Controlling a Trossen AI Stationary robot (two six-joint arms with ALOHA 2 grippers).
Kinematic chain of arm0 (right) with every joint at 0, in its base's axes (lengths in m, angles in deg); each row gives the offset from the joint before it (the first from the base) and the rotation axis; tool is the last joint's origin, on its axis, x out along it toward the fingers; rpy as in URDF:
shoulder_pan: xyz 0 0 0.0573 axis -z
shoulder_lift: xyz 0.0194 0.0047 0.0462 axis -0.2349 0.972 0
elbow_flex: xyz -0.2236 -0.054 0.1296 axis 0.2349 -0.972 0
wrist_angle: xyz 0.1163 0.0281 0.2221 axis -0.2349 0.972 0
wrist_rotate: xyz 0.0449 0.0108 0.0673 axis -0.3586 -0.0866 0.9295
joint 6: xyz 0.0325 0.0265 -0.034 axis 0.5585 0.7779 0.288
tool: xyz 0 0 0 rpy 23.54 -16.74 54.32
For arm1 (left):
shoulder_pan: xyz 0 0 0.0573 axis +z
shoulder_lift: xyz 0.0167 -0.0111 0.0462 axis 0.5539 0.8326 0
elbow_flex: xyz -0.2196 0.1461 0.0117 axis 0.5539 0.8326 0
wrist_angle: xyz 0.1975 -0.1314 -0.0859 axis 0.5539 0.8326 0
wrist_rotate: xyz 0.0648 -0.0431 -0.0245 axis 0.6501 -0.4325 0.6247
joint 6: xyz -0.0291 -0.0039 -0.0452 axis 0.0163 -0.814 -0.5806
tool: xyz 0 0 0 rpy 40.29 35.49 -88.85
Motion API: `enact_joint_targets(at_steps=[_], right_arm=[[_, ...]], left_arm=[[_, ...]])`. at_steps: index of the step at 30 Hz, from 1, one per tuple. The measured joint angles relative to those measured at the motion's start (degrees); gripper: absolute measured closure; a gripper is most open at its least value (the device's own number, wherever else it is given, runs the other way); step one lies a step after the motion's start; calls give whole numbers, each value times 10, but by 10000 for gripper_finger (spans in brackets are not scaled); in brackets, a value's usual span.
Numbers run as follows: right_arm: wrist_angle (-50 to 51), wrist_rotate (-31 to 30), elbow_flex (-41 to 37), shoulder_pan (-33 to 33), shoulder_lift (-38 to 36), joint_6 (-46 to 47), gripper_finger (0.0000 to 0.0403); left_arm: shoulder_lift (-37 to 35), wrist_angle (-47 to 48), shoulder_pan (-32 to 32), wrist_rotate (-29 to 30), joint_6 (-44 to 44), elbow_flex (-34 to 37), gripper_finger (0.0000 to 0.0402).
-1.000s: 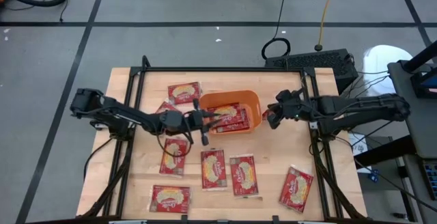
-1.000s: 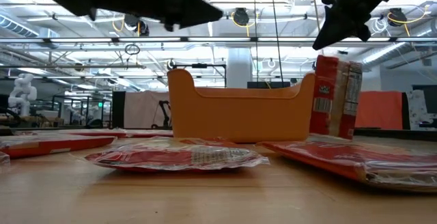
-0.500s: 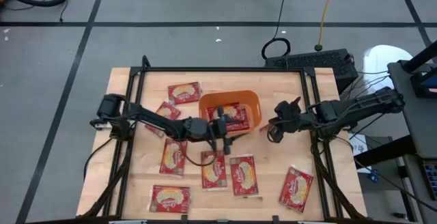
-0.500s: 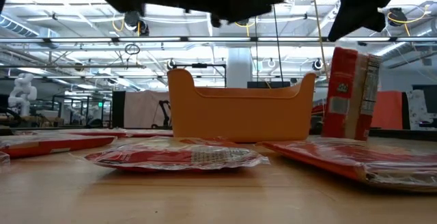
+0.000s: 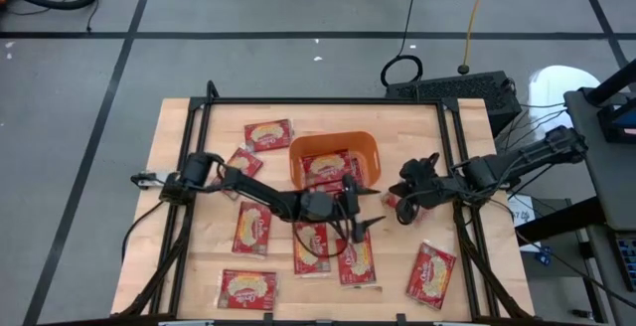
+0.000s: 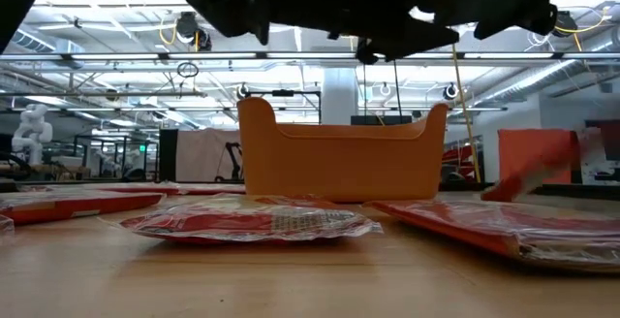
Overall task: Sort popcorn bags into baskets
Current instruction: Put the red popcorn bag into the orange bin
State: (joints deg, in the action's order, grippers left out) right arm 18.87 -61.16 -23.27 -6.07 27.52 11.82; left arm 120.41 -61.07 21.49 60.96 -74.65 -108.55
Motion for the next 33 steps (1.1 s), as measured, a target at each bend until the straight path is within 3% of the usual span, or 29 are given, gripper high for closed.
enact_joint_targets(at_steps=[6, 11, 14, 24, 28, 33], right_arm=[[40, 39, 0, -36, 8, -20, 403], [129, 79, 0, -89, 52, 95, 381], [132, 96, 0, -120, 102, 115, 349], [123, 49, 0, -193, 262, 98, 227], [120, 36, -7, -207, 293, 109, 215], [53, 33, -55, -209, 301, 144, 228]], left_arm=[[-19, 69, -14, 47, 28, 3, 106], [-43, 166, -24, 46, 9, 3, 133], [-49, 193, -25, 46, 8, 3, 147], [-49, 260, -22, 46, 0, 3, 182], [-49, 260, -28, 46, -4, 3, 189], [-49, 261, -32, 45, -5, 3, 190]])
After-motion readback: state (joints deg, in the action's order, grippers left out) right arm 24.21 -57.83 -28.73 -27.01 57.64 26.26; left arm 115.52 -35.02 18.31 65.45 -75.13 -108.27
